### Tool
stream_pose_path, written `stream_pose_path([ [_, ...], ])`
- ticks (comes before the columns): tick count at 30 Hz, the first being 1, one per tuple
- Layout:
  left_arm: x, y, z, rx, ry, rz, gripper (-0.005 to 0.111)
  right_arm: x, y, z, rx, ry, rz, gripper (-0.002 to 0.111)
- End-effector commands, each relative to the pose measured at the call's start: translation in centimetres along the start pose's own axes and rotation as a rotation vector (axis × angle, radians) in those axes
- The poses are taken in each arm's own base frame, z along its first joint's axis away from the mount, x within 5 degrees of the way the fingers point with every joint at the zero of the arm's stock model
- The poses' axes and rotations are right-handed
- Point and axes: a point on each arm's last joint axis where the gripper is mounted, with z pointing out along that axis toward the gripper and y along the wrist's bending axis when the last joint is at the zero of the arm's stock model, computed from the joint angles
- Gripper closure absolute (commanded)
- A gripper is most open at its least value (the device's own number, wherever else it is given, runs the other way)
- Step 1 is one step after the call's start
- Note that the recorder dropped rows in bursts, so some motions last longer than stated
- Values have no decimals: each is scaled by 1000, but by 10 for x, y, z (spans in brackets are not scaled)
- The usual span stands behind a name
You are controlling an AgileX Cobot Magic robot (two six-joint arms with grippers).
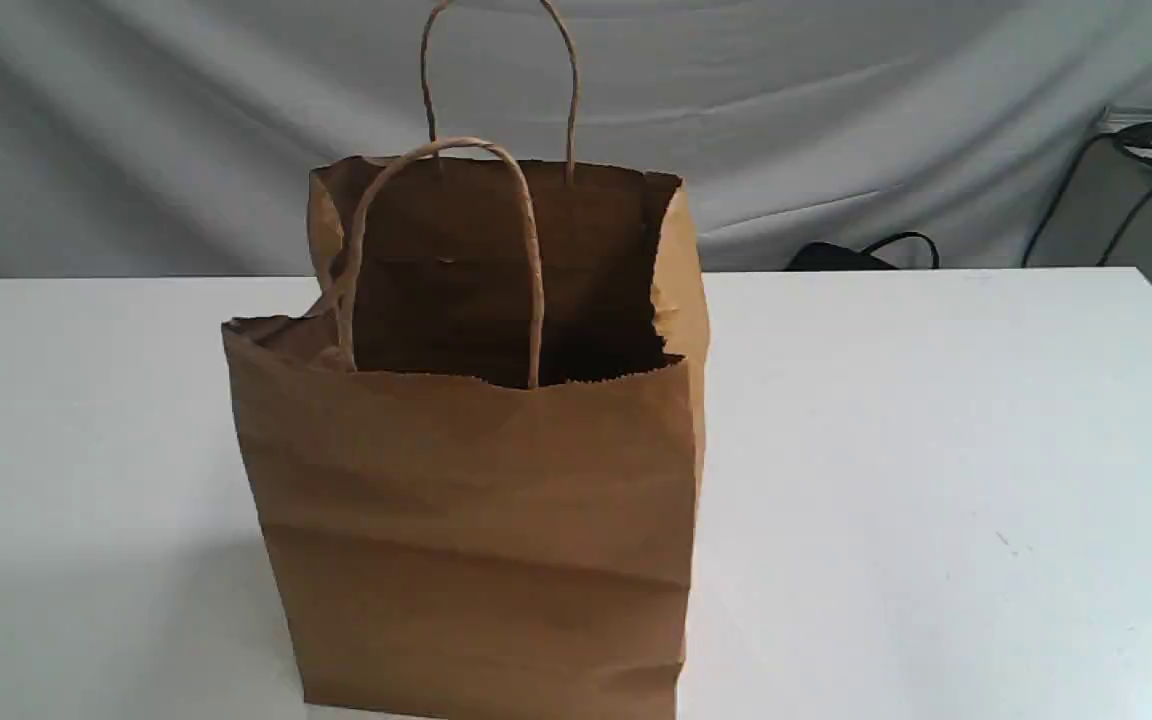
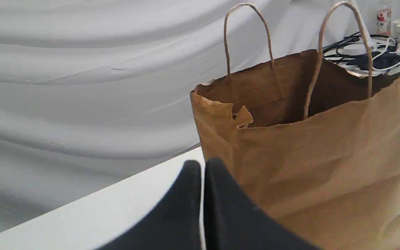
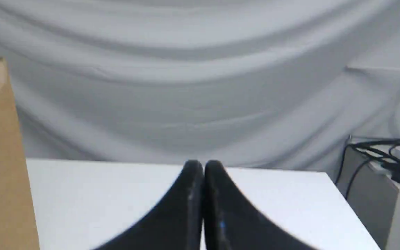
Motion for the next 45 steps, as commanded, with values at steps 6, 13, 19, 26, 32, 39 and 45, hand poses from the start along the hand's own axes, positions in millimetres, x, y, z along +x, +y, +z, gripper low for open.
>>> stream_pose_path([
  [6,1,0,0,-3,-9,-20,107,15,-2,-1,19,149,-103,108],
  [13,1,0,0,-3,-9,-20,107,16,-1,-1,12,156,-11,108],
  [19,1,0,0,-3,-9,-20,107,16,-1,-1,12,156,-11,108],
  [26,1,0,0,-3,-9,-20,107,16,-1,-1,12,156,-9,108],
  [32,1,0,0,-3,-9,-20,107,16,-1,-1,12,156,-9,108],
  [39,0,-2,0,15,-18,-61,107,16,-1,-1,12,156,-9,108],
  [45,12,4,5,-109,-97,-41,107,16,-1,-1,12,156,-9,108],
])
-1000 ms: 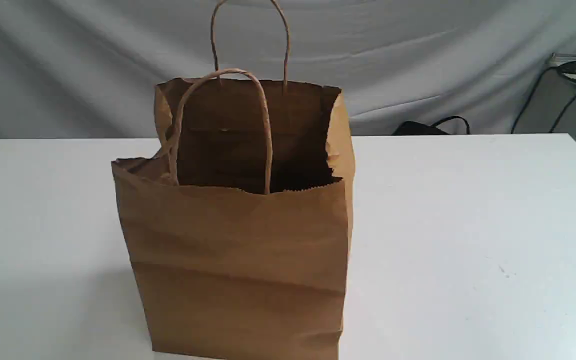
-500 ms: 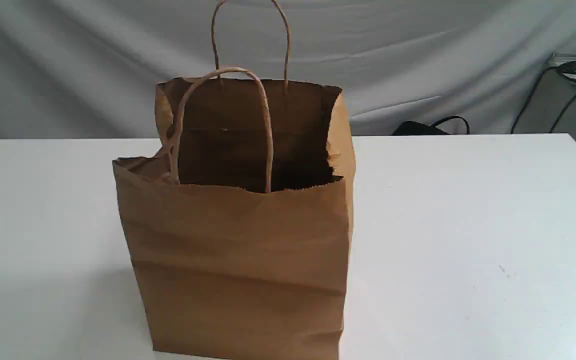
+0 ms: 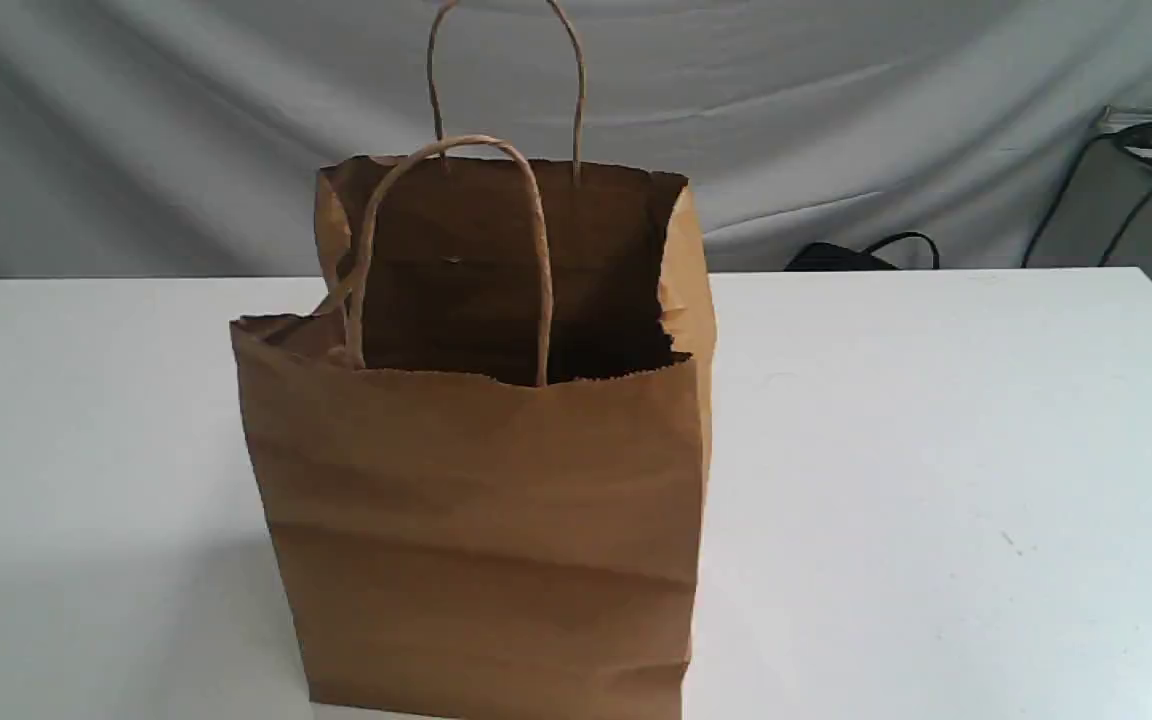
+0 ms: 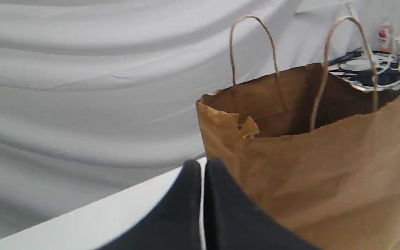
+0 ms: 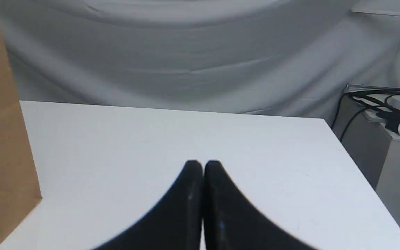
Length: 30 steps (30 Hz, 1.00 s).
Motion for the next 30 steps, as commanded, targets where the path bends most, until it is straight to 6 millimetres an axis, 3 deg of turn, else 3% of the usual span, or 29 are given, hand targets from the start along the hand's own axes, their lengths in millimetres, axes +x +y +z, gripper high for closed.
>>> stream_pose_path([
  [1,13,5,5,-112,-81,-17,107,1,0,0,6,0,9,108],
  [7,67,14,11,-335,-195,-168,107,1,0,0,6,0,9,108],
  [13,97,11,5,-416,-160,-155,107,1,0,0,6,0,11,108],
  [30,108,10,7,-434,-89,-61,107,1,0,0,6,0,11,108],
])
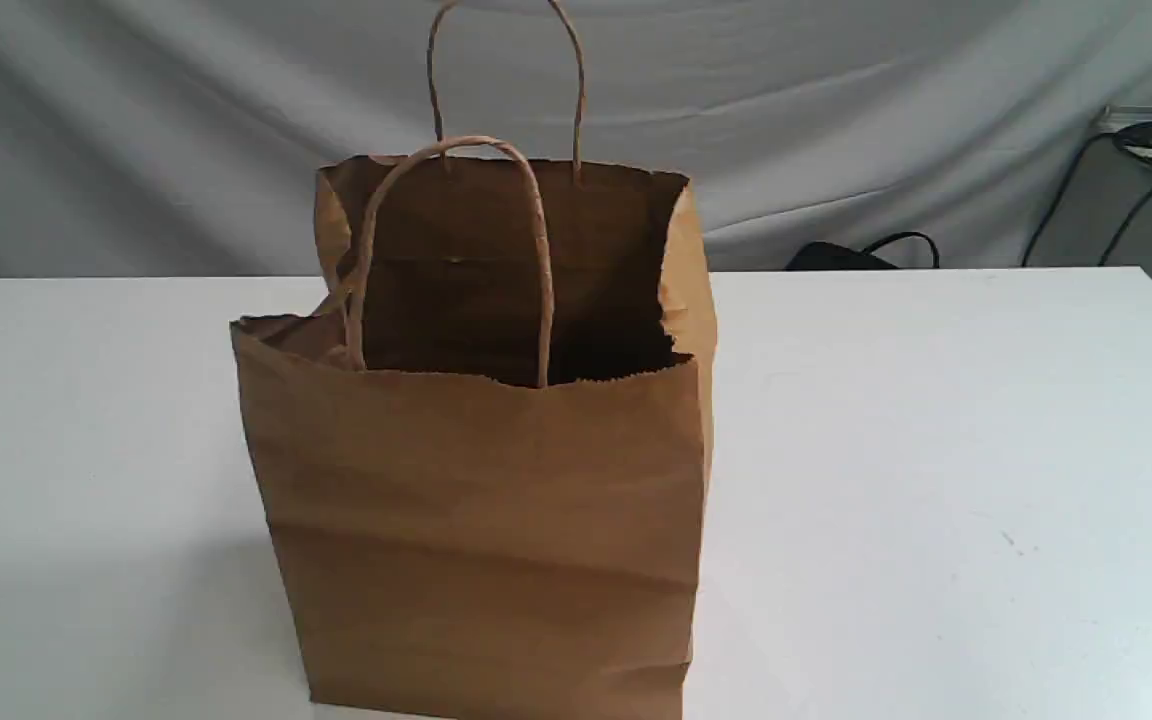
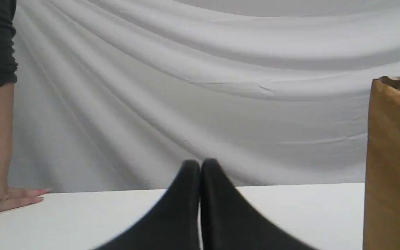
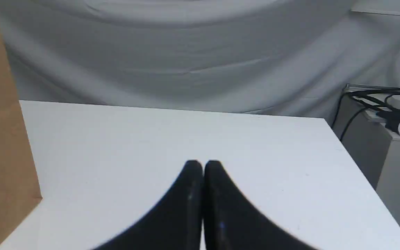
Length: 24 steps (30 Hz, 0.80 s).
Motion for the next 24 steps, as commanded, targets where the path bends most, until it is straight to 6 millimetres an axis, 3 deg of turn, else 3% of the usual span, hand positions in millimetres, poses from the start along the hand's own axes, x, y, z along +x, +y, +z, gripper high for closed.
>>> stream_pose_path([
  [1,4,-1,0,3,13,7,107,1,0,0,6,0,11,108],
  [8,13,-1,-1,8,114,-33,107,1,0,0,6,0,11,108],
  [24,13,-1,-1,8,117,-34,107,1,0,0,6,0,14,108],
])
